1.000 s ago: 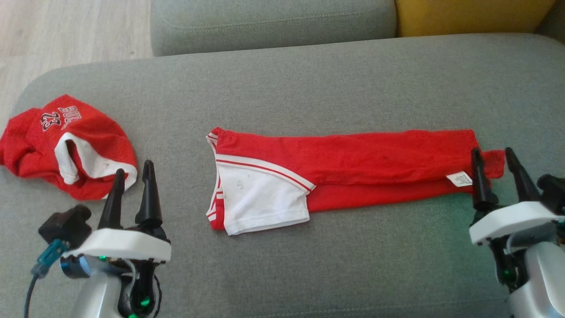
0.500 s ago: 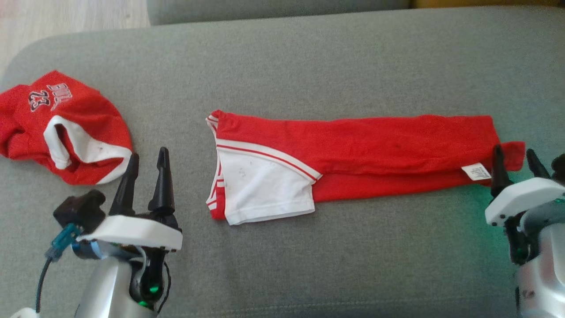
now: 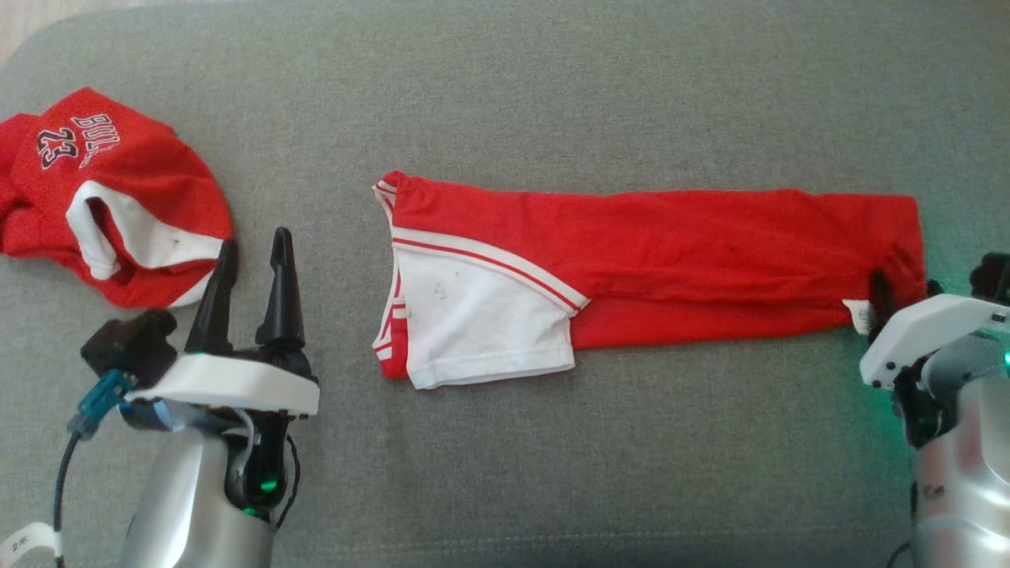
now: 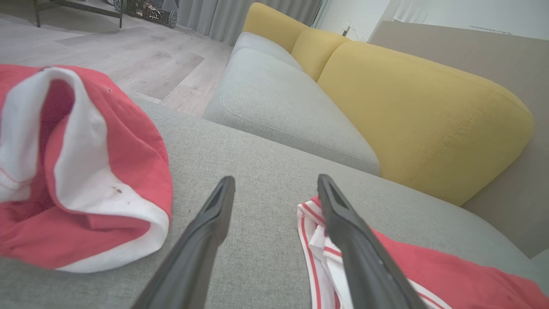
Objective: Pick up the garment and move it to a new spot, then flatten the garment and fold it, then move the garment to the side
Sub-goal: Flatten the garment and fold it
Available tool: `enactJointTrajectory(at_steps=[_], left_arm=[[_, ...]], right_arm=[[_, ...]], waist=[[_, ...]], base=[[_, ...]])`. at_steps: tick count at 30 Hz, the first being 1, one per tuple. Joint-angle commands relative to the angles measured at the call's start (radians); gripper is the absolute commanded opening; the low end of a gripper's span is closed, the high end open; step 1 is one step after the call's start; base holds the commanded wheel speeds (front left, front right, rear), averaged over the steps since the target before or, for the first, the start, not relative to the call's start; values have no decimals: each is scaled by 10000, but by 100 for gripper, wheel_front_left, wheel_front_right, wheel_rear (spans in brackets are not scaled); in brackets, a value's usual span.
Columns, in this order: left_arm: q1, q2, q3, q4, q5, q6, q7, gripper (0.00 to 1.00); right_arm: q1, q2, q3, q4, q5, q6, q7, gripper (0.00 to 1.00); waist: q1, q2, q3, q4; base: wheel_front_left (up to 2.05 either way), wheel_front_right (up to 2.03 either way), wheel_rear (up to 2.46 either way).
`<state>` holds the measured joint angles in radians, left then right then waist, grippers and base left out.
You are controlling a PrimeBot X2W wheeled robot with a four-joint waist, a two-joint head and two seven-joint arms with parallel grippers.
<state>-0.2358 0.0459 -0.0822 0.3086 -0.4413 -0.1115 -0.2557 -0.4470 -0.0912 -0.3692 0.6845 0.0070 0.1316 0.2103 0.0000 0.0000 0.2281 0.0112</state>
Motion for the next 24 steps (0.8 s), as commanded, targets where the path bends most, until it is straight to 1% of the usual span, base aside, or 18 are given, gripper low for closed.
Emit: enactJointTrajectory(at_steps=[1, 8, 9, 10, 11, 18, 24], left_arm=[[-436, 58, 402, -278, 73, -47, -60, 100], [-458, 47, 503, -262, 66, -78, -60, 100], [-456, 46, 501, -260, 48, -78, -60, 100], [-458, 46, 499, -259, 36, -78, -60, 100], [-464, 46, 495, -256, 26, -75, -60, 100], [-475, 45, 489, -222, -34, -67, -61, 100], [-410, 44, 480, -204, -93, -49, -61, 100]], right_arm=[[-327, 89, 150, -233, -134, -9, 203, 100], [-236, 268, 371, -220, 109, -9, 747, 100], [-217, 279, 436, -240, 172, -9, 793, 48], [-206, 286, 455, -288, 242, -9, 789, 15], [-205, 280, 458, -356, 286, -9, 753, 0], [-223, -134, 273, -881, 151, -9, 339, 0], [-216, -809, -291, -1240, -439, -9, 10, 0]], waist=[[0, 0, -3, -8], [0, 0, -43, -57], [0, 0, -47, -63], [0, 0, -44, -68], [0, 0, -43, -69], [0, 0, -101, -73], [0, 0, -251, -87]], base=[[0, 0, 0], [0, 0, 0], [0, 0, 0], [0, 0, 0], [0, 0, 0], [0, 0, 0], [0, 0, 0]])
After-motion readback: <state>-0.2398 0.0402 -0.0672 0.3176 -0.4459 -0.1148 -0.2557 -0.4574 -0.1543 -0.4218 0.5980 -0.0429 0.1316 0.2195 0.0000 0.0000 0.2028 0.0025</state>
